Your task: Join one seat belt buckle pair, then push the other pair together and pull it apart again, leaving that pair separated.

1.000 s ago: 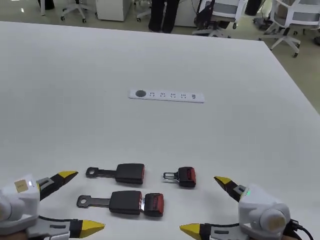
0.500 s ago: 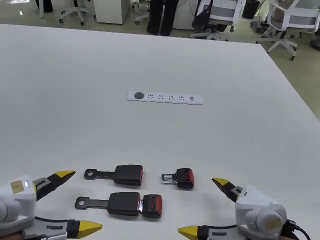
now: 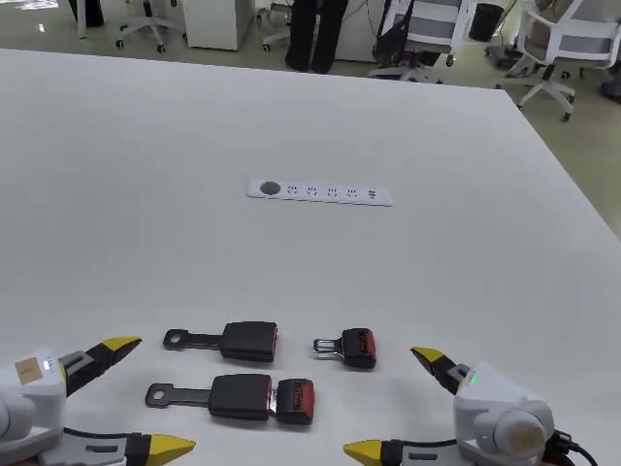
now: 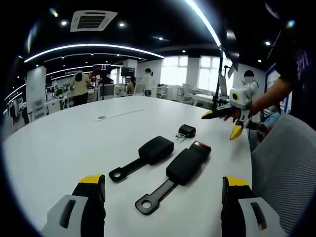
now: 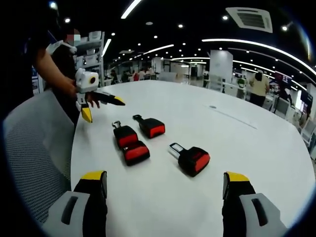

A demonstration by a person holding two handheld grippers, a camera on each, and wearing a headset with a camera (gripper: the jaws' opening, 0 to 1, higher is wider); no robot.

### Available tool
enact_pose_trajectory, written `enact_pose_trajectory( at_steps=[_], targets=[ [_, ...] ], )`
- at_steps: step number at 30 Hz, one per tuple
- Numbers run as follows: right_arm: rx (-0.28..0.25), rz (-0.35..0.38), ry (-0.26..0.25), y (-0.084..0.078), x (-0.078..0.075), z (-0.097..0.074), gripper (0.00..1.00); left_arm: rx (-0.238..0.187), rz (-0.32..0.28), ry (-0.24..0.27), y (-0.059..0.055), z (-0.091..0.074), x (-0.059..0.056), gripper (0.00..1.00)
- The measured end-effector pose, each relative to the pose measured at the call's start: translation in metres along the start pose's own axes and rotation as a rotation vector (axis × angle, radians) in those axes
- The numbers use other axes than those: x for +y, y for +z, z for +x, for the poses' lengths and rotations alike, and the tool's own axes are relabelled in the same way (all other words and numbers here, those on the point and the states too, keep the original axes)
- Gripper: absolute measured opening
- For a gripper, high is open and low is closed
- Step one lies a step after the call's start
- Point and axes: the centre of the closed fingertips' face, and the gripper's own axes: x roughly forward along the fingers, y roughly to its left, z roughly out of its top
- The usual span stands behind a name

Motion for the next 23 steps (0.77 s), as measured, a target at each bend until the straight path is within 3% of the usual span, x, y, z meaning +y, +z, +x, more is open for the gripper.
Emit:
enact_pose_trajectory(
  at_steps=[23],
  targets=[
    [-0.004, -0.006, -0.029, -0.0006, -0.0063, -0.0036, 0.99, 0.006, 0.008, 0.006, -0.0035, -0.0009, 0.001, 1.0]
  ],
)
